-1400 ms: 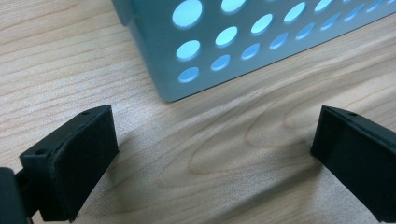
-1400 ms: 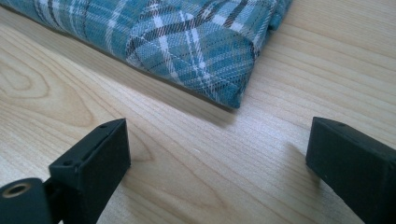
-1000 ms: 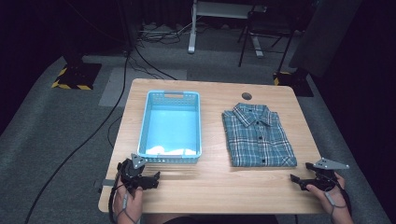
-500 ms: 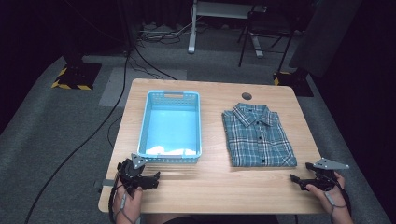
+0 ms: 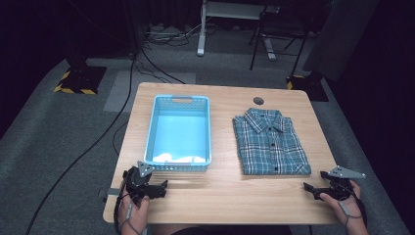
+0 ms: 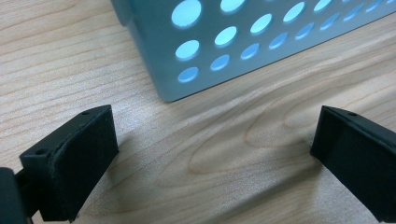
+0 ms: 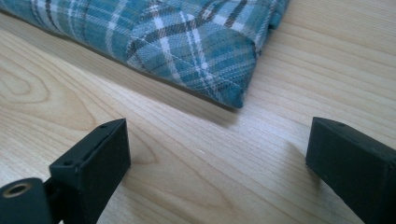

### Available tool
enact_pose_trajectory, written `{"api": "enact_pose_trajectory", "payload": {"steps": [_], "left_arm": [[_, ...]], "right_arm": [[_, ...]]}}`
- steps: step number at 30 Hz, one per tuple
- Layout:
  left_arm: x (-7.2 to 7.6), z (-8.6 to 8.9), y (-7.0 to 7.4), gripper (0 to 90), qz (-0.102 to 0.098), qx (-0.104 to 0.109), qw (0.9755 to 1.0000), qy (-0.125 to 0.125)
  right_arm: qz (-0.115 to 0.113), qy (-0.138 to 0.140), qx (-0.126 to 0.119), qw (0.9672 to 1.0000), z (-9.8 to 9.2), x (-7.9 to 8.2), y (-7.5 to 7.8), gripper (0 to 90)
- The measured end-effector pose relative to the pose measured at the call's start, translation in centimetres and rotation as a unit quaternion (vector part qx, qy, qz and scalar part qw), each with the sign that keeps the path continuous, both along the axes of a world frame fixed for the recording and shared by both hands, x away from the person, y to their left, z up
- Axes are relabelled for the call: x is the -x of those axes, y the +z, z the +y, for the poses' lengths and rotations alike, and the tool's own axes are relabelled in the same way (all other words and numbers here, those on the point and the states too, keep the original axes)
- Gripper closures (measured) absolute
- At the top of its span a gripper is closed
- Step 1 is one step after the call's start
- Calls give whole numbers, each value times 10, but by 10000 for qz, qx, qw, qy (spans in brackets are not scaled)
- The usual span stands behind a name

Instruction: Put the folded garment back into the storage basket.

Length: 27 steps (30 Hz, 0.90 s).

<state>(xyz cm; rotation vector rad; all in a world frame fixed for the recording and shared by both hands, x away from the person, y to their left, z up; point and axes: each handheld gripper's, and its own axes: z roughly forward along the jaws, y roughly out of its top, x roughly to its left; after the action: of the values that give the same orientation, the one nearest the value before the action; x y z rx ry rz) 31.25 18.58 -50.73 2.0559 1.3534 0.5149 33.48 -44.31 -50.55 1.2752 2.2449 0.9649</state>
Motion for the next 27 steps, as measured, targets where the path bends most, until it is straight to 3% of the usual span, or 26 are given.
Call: {"api": "enact_pose_trajectory", "payload": {"steps": [3,5,9,17,20,27], "left_arm": [[0,0,0,3,3,2,10000,0],[0,0,0,2,4,4,10000,2],[0,0,0,2,4,9,10000,6],[0,0,0,2,0,6,10000,24],[0,0,0,2,2,3,10000,22],[0,0,0,2,0,4,10000,22]], "right_arm": [[22,54,-19,10000,1,-1,2,79],[-132,4,-12,9999,0,0,8,79],[-232,-55,-148,9996,-1,1,21,79],[-288,-34,-170,9994,1,0,40,79],[-340,23,-301,9990,3,-2,48,79],[-445,-88,-389,9982,4,-6,68,79]]}}
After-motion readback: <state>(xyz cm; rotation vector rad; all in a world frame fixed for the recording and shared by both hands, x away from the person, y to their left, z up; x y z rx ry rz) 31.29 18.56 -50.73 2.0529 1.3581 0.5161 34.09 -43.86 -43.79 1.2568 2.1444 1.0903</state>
